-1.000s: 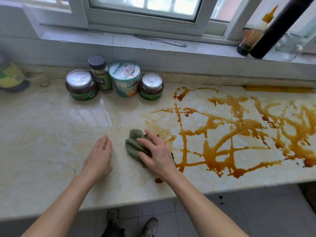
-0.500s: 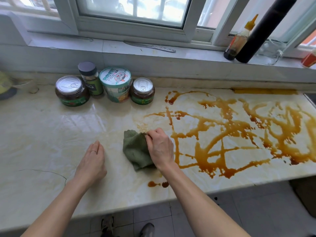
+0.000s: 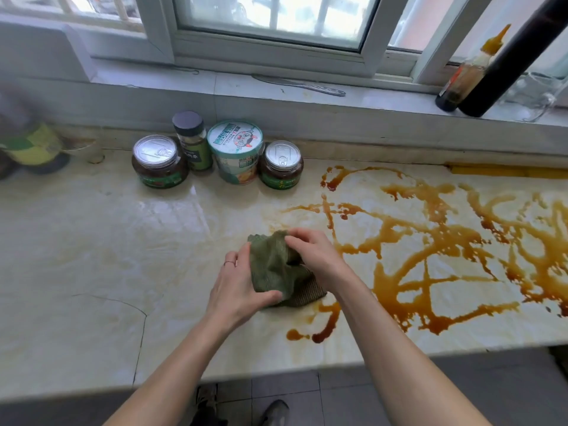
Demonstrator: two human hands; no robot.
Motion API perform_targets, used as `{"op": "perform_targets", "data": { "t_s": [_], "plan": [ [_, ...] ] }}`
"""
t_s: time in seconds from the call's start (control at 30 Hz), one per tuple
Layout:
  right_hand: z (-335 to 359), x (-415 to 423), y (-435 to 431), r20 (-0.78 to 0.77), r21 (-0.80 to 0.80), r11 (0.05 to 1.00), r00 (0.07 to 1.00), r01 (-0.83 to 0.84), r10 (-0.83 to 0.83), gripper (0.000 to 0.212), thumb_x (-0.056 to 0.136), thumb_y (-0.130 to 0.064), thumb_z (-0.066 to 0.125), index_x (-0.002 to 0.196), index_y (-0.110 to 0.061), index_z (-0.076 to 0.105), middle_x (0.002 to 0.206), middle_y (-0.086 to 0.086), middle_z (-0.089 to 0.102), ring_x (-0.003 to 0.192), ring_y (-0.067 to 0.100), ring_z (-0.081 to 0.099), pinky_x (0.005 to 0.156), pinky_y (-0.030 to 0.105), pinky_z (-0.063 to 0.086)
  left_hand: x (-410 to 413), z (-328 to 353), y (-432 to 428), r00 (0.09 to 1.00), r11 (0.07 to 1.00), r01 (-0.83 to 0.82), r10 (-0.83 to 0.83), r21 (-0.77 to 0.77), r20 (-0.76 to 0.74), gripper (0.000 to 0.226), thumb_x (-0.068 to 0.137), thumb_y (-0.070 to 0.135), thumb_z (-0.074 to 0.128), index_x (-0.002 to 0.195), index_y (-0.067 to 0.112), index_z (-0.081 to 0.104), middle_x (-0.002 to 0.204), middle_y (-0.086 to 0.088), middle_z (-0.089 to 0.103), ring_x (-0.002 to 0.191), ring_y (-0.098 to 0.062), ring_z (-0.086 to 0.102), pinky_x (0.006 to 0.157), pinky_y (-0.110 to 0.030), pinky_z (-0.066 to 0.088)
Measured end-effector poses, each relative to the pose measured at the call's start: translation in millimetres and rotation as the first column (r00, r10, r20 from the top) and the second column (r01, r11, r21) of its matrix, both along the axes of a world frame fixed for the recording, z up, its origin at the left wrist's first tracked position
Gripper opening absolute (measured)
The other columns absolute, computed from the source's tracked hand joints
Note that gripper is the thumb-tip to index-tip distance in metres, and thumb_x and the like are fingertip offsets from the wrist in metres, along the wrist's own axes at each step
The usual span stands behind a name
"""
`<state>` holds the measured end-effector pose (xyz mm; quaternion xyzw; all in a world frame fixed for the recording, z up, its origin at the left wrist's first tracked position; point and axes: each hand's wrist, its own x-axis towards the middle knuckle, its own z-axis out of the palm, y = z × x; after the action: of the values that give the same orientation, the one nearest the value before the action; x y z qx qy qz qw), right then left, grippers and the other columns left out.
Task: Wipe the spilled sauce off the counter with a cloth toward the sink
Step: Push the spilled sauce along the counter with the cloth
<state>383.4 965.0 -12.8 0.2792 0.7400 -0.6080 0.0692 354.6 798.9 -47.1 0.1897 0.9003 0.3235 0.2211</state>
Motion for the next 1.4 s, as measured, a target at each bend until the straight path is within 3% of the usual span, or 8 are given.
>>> {"op": "perform_targets", "data": {
  "t_s": [0.13, 0.27, 0.5, 0.67, 0.8, 1.0, 1.17, 1.4],
  "plan": [
    [2.5, -6.5, -1.5, 0.015, 0.209, 0.951, 0.973, -0.227, 0.229, 0.031, 0.096, -0.02, 0.052, 0.123, -0.027, 0.065, 0.118, -0.011, 0.065, 0.106, 0.009, 0.06, 0.094, 0.028, 0.048, 12.1, 6.0, 15.5, 0.986, 0.987, -0.144, 0.138, -0.068, -0.09, 0.111, 0.054, 0.069, 0.073, 0.139, 0.02, 0.021, 0.128, -0.001, 0.032, 0.116, -0.024, 0.045, 0.082, -0.041, 0.051],
    [-17.9, 15.5, 17.1, 0.176, 0.61, 0.793, 0.976, -0.009, -0.125, 0.018, 0.093, -0.034, 0.057, 0.104, -0.021, 0.062, 0.104, -0.005, 0.065, 0.096, 0.017, 0.06, 0.079, 0.032, 0.05, 15.5, 1.5, 23.7, 0.964, 0.974, -0.133, 0.084, -0.183, -0.254, 0.101, 0.056, 0.068, 0.073, 0.129, 0.015, 0.029, 0.122, -0.003, 0.031, 0.111, -0.025, 0.043, 0.078, -0.037, 0.049],
    [-33.5, 20.7, -3.3, 0.188, 0.646, 0.756, 0.982, -0.107, -0.022, 0.021, 0.086, -0.027, 0.061, 0.07, -0.022, 0.049, 0.079, 0.001, 0.059, 0.081, 0.024, 0.056, 0.064, 0.031, 0.04, 17.2, -4.8, 45.6, 0.954, 0.976, -0.115, 0.056, -0.187, -0.293, 0.08, 0.064, 0.063, 0.068, 0.119, 0.016, 0.034, 0.122, -0.006, 0.036, 0.107, -0.025, 0.044, 0.078, -0.035, 0.048],
    [-11.7, 1.4, -13.7, -0.07, 0.519, 0.854, 0.997, 0.024, 0.015, 0.015, 0.089, -0.028, 0.065, 0.103, -0.024, 0.067, 0.089, -0.006, 0.068, 0.084, 0.012, 0.063, 0.078, 0.03, 0.052, -8.8, -9.8, 21.0, 0.96, 0.971, -0.232, 0.238, 0.058, -0.146, 0.023, 0.079, 0.024, 0.067, 0.093, 0.015, 0.051, 0.094, -0.003, 0.052, 0.089, -0.025, 0.054, 0.069, -0.03, 0.04],
    [-32.5, 7.1, -6.3, 0.142, 0.55, 0.83, 0.99, -0.093, 0.017, 0.044, 0.087, -0.017, 0.065, 0.128, -0.029, 0.055, 0.119, -0.002, 0.06, 0.105, 0.015, 0.058, 0.088, 0.032, 0.049, -14.2, -7.1, 5.5, 0.937, 0.906, -0.349, 0.343, 0.242, 0.065, 0.013, 0.077, 0.007, 0.071, 0.085, 0.013, 0.062, 0.085, 0.002, 0.062, 0.084, -0.018, 0.062, 0.075, -0.027, 0.048],
    [-39.3, 2.0, -17.0, 0.088, 0.469, 0.879, 0.995, -0.085, 0.049, 0.009, 0.085, -0.015, 0.067, 0.092, -0.021, 0.069, 0.095, -0.006, 0.067, 0.095, 0.012, 0.061, 0.088, 0.032, 0.05, -25.5, -3.8, -5.3, 0.896, 0.848, -0.439, 0.391, 0.296, 0.211, 0.021, 0.074, 0.001, 0.067, 0.069, 0.02, 0.062, 0.074, 0.001, 0.066, 0.075, -0.02, 0.066, 0.075, -0.041, 0.057],
    [-30.5, -2.7, -16.9, 0.097, 0.348, 0.923, 0.986, -0.162, 0.136, 0.023, 0.084, -0.024, 0.071, 0.106, -0.018, 0.071, 0.101, -0.006, 0.069, 0.097, 0.01, 0.061, 0.083, 0.024, 0.047, -34.1, 19.6, 1.8, 0.739, 0.645, -0.626, 0.312, 0.438, 0.597, 0.025, 0.081, -0.011, 0.05, 0.067, 0.01, 0.049, 0.076, -0.011, 0.052, 0.078, -0.027, 0.053, 0.07, -0.04, 0.046],
    [-19.6, 22.3, 27.5, 0.17, 0.618, 0.768, 0.925, 0.169, -0.341, 0.013, 0.086, -0.026, 0.067, 0.099, -0.022, 0.067, 0.095, -0.001, 0.067, 0.09, 0.019, 0.06, 0.071, 0.029, 0.045, -55.4, 29.4, -31.1, 0.347, 0.09, -0.937, 0.36, 0.338, 0.866, 0.024, 0.076, -0.012, 0.032, 0.065, 0.009, 0.039, 0.07, -0.011, 0.041, 0.062, -0.022, 0.042, 0.06, -0.032, 0.045]
  ]
}}
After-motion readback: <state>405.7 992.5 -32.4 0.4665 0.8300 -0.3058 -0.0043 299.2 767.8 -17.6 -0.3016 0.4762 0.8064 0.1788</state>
